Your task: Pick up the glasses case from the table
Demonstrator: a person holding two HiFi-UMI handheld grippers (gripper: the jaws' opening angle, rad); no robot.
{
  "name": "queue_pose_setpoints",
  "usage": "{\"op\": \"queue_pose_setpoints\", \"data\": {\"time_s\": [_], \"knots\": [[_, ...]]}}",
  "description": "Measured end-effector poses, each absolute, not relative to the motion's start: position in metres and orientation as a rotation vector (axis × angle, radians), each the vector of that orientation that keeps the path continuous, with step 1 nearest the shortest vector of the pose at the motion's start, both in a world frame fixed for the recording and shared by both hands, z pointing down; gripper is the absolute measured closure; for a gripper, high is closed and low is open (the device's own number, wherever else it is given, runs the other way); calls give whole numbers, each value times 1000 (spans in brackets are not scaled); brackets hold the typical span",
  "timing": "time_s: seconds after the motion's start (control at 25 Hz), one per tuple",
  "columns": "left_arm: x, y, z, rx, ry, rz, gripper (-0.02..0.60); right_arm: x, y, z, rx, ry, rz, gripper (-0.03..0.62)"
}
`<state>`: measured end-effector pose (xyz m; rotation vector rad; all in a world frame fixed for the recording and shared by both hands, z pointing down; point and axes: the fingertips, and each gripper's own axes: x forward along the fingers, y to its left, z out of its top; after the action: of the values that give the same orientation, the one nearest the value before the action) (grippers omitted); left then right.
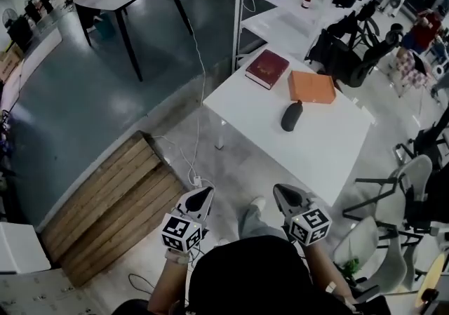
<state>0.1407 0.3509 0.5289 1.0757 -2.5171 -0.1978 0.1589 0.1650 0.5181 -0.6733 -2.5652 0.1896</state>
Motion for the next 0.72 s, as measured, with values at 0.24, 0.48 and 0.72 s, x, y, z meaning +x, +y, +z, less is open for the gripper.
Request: {"op": "queue_pose_setpoints", "data": {"time_s": [0.24, 0.48, 0.72], "knots": [[46, 281, 513, 1156, -2489, -205, 565, 78, 101, 500, -622, -2583, 164, 565], [-31, 203, 510, 1294, -2435, -136, 565, 27, 49, 492, -511, -2616, 214, 565], [-81, 136, 513, 1420, -2330, -102, 563, -1, 4, 491, -350, -2645, 260, 565]]}}
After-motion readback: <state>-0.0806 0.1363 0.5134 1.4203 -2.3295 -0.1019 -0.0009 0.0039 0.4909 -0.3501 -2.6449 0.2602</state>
